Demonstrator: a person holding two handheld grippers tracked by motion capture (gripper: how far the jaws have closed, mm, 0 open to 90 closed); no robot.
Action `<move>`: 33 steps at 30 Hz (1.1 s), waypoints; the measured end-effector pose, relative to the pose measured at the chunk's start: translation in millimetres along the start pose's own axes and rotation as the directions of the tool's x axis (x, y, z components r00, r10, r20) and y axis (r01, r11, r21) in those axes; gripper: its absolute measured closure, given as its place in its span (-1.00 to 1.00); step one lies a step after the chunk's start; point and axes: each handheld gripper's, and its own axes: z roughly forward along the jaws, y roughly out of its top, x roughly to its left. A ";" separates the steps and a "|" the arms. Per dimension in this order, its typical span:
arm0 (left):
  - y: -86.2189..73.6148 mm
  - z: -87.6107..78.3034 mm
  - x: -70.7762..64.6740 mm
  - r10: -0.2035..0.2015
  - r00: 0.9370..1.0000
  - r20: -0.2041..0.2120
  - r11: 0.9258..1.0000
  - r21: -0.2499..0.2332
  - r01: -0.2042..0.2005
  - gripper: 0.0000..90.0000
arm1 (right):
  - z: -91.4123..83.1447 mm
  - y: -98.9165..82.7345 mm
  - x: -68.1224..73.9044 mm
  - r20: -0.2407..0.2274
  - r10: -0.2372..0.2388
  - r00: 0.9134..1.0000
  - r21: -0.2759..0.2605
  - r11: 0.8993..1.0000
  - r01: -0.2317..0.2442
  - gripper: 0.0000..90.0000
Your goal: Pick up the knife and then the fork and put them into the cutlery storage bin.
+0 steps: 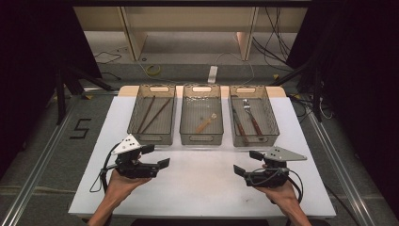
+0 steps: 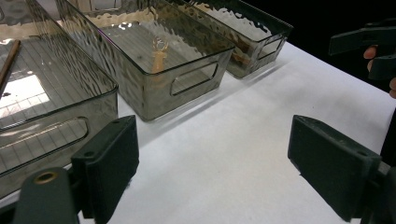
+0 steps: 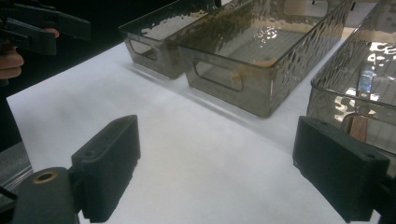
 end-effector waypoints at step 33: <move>-0.7 0.6 -0.9 -0.002 1.000 0.022 1.000 0.007 0.002 -0.65 | -8.8 -13.4 -1.1 0.027 0.007 1.000 -0.007 1.000 -0.007 -0.64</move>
